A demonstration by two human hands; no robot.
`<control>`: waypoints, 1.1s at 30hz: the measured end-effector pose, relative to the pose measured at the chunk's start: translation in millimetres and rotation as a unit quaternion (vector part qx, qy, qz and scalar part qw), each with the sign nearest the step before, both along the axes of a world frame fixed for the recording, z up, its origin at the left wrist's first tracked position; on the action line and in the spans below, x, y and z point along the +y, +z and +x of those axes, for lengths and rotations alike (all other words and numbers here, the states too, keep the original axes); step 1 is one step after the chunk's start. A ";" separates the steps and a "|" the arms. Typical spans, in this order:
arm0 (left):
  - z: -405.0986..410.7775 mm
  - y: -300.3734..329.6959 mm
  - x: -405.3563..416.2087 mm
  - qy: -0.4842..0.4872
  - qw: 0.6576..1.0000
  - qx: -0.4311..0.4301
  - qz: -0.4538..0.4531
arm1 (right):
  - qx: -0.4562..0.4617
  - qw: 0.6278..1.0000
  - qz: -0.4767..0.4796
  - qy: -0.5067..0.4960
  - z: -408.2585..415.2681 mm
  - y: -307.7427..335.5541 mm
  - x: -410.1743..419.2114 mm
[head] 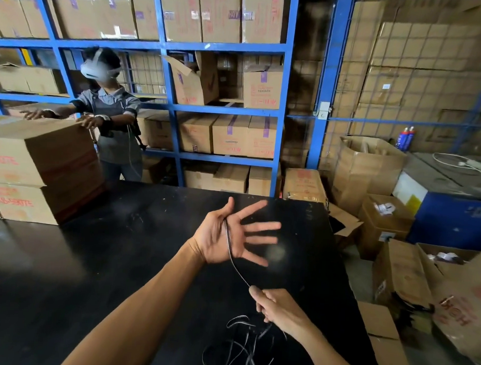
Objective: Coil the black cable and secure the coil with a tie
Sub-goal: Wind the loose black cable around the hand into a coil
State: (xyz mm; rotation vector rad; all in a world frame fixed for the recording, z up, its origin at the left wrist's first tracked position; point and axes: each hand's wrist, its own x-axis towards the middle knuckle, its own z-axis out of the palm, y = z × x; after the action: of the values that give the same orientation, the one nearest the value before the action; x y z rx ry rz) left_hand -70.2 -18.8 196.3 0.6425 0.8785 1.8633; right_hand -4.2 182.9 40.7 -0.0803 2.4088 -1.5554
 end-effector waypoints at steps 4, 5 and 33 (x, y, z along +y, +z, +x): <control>7.7 -1.5 -13.7 -0.104 0.977 0.058 -0.179 | 0.053 0.997 0.054 0.014 -14.5 9.1 23.5; 11.1 -4.0 -16.6 -0.123 0.967 0.062 -0.213 | 0.070 0.995 0.065 0.019 -18.7 14.6 26.7; -9.6 -6.7 -17.6 0.367 0.921 -0.116 0.054 | 0.039 0.975 -0.199 0.088 14.6 35.6 -41.3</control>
State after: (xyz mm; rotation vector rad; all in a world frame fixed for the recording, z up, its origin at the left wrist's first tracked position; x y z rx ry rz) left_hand -79.8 -36.4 189.7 0.1334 0.9341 2.6085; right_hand 10.4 141.6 76.3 -0.4280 2.0409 -1.9525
